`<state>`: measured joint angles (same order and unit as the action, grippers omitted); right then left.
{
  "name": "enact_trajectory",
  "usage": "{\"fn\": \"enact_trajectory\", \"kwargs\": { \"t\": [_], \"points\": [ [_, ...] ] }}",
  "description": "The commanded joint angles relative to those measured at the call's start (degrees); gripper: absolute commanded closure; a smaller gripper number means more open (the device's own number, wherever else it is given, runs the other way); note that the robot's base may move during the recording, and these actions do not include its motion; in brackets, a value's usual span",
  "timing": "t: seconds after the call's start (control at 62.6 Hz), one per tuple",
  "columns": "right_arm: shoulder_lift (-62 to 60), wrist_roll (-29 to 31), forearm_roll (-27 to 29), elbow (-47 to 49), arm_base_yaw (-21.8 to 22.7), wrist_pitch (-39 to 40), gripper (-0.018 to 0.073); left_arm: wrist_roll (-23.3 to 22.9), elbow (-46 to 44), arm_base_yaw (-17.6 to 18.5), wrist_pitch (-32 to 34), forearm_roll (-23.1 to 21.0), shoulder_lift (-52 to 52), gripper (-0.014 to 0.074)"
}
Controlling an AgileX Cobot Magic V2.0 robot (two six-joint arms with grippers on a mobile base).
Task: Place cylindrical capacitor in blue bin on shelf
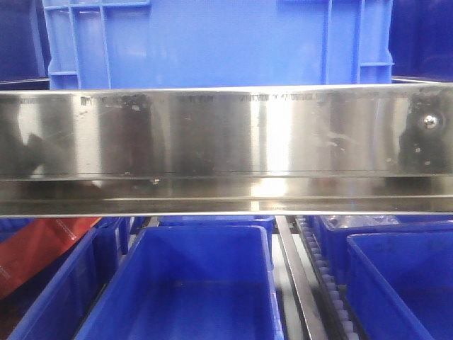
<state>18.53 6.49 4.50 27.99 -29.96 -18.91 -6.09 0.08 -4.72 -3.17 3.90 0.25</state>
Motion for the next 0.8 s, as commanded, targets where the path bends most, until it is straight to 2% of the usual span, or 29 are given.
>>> {"fn": "enact_trajectory", "kwargs": {
  "t": [0.0, 0.495, 0.591, 0.782],
  "points": [
    [-0.3, 0.0, -0.4, -0.1, 0.2, 1.1, 0.0722, -0.5, -0.1, 0.4, 1.3, 0.2, -0.2, 0.0707],
    [-0.4, 0.0, -0.4, -0.2, 1.0, 1.2, 0.0722, -0.5, -0.1, 0.4, 1.3, 0.2, -0.2, 0.0707],
    [-0.4, 0.0, -0.2, -0.2, 6.0, 1.2, 0.0722, -0.5, -0.1, 0.4, 1.3, 0.2, -0.2, 0.0707],
    [-2.6, 0.0, 0.1, -2.8, 20.4, 2.4, 0.0722, -0.5, -0.1, 0.4, 1.3, 0.2, -0.2, 0.0707]
  ]
}}
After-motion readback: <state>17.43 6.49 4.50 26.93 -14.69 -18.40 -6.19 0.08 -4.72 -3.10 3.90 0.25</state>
